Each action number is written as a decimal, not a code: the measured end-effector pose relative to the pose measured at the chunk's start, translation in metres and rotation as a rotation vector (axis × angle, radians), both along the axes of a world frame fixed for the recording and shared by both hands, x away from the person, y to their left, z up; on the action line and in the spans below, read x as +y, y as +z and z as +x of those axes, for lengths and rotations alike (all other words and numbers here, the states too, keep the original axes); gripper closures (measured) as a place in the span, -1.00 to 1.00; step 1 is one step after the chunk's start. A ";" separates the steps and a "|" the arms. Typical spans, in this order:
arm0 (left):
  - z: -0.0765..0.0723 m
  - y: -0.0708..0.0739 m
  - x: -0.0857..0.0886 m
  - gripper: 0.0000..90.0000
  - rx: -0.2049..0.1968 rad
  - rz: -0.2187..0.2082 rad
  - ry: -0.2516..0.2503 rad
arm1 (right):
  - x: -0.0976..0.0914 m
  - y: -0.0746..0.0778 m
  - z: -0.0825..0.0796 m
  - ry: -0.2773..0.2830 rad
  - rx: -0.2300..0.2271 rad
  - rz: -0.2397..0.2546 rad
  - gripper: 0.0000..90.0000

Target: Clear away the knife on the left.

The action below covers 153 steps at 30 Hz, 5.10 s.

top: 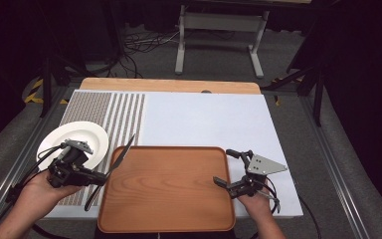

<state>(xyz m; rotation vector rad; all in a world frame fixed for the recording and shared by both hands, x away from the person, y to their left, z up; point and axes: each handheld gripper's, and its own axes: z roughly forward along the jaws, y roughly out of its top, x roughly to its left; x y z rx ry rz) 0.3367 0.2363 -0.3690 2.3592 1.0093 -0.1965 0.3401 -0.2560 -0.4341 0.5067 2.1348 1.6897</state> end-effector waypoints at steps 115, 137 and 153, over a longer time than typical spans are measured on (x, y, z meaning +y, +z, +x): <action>0.006 -0.055 -0.078 0.99 -0.226 0.087 -0.285 | -0.001 0.001 0.000 0.006 -0.006 0.004 -0.98; 0.009 -0.069 -0.090 1.00 -0.197 0.177 -0.356 | 0.000 0.001 0.000 0.006 -0.007 0.000 -0.98; 0.011 -0.069 -0.085 1.00 -0.209 0.188 -0.333 | 0.000 0.000 0.000 0.006 -0.002 -0.002 -0.98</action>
